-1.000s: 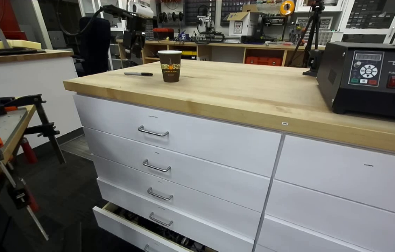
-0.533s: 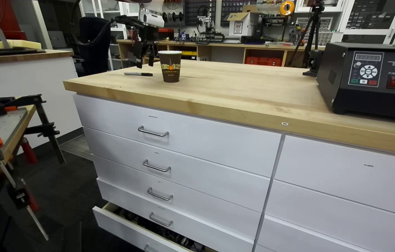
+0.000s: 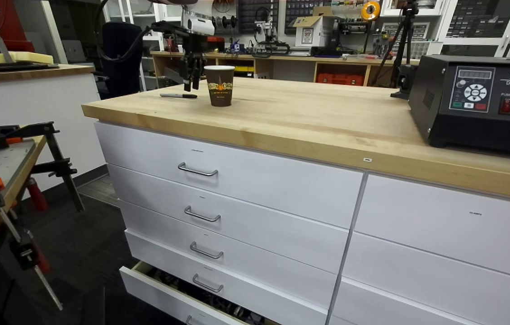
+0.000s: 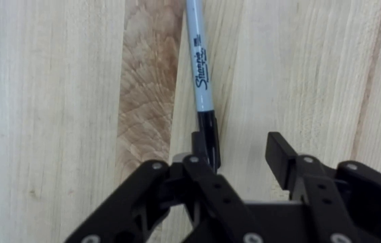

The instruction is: Put the marker in the cup

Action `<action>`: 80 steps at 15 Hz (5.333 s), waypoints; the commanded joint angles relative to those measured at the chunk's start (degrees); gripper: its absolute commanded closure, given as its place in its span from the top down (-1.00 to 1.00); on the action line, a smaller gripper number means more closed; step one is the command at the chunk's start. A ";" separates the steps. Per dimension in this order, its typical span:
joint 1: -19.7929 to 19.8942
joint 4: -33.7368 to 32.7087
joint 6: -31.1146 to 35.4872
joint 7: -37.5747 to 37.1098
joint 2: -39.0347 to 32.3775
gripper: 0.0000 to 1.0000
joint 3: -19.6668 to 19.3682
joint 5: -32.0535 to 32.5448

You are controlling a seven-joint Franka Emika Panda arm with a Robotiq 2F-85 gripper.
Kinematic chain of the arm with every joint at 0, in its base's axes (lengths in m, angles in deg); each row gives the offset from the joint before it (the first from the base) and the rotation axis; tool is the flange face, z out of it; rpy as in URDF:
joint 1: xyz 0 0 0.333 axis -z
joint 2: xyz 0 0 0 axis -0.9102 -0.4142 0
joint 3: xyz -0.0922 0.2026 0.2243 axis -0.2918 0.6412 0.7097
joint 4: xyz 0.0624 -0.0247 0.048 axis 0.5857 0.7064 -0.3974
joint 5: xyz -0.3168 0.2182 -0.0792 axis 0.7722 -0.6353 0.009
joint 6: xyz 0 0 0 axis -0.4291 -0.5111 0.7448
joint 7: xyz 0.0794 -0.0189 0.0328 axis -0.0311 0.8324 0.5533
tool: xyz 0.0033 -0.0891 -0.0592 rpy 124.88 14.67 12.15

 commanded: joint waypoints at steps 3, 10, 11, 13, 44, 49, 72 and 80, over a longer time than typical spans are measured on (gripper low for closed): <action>-0.59 1.96 1.69 -0.10 0.60 0.58 0.19 -0.37; -0.08 6.31 5.10 0.42 0.77 0.04 0.49 -1.49; -0.09 6.84 5.60 0.38 0.88 -0.12 0.50 -1.55; -0.11 7.07 6.20 0.43 1.35 -0.39 0.50 -1.65; 2.61 8.36 -1.56 -2.92 20.48 -0.88 -2.55 28.43; 4.94 6.97 -2.20 -1.36 18.98 -0.88 -3.79 26.97; 2.45 2.89 -2.22 -14.17 13.55 -0.88 -4.37 37.13; 4.15 1.60 -3.11 -5.55 13.57 -0.88 -4.21 31.47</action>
